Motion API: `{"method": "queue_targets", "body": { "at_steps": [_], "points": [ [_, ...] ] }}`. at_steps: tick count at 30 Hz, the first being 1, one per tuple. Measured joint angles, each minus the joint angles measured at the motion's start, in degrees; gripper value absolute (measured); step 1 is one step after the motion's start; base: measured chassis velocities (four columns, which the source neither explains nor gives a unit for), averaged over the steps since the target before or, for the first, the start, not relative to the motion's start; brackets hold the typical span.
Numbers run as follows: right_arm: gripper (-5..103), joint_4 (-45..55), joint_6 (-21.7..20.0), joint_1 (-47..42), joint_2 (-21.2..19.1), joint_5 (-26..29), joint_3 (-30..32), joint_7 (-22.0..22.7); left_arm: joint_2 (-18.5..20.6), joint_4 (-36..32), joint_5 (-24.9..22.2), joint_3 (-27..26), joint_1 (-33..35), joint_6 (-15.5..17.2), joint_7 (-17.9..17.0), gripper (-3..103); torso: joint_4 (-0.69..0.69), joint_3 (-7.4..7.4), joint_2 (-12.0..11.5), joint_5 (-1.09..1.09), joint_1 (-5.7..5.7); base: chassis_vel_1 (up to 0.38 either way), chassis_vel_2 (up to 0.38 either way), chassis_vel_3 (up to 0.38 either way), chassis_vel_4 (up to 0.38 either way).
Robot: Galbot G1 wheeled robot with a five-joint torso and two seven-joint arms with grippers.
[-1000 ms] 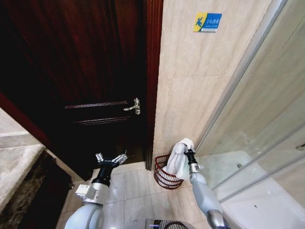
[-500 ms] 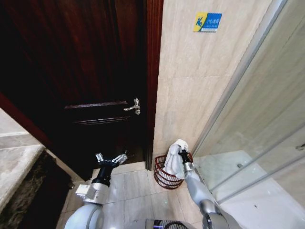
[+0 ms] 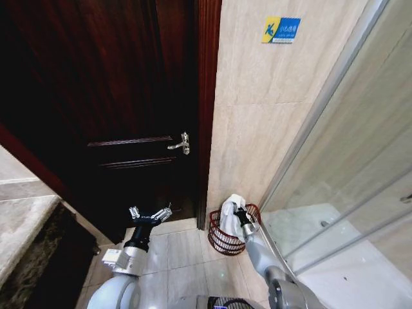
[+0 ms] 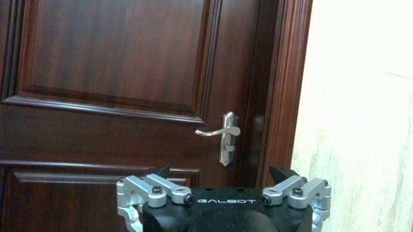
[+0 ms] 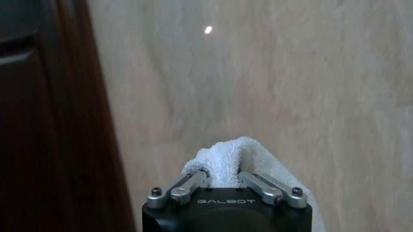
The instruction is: Discard the used towel into the hamper.
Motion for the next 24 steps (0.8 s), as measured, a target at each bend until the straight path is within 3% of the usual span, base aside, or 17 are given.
{"method": "queue_targets", "body": {
  "at_steps": [2, 5, 10, 16, 24],
  "points": [
    [9, -0.01, -0.49, -0.48, -0.14, -1.47, 0.07, -0.04, 0.00, 0.00, 0.00, 0.00, 0.00, 0.00, 0.00, 100, 0.00, 0.00, 0.00, 0.00, 0.00, 0.000, 0.000, 0.000, 0.000],
    [9, -0.04, -2.67, -1.39, -0.87, -9.38, 0.66, 1.18, 0.00, 0.00, 0.00, 0.00, 0.00, 0.00, 0.00, 100, 0.01, 0.00, 0.00, 0.01, 0.00, 0.000, 0.000, 0.000, 0.000],
    [9, -0.31, -4.25, -1.63, -1.78, -14.11, 0.93, 1.98, 0.00, 0.00, 0.00, 0.00, 0.00, 0.00, 0.00, 100, 0.00, 0.00, 0.00, -0.01, 0.00, 0.000, 0.000, 0.000, 0.000],
    [9, 0.87, -8.50, -1.79, -2.10, -22.13, 1.32, 6.85, 0.00, 0.00, 0.00, 0.00, 0.00, 0.00, 0.00, 100, 0.01, 0.00, 0.00, 0.00, 0.00, 0.000, 0.000, 0.000, 0.000],
    [9, 0.86, -11.23, -0.71, -2.00, -25.79, 1.44, 7.30, 0.00, 0.00, 0.00, 0.00, 0.00, 0.00, 0.00, 100, 0.00, 0.00, 0.00, 0.00, 0.00, 0.000, 0.000, 0.000, 0.000]
  ]
}}
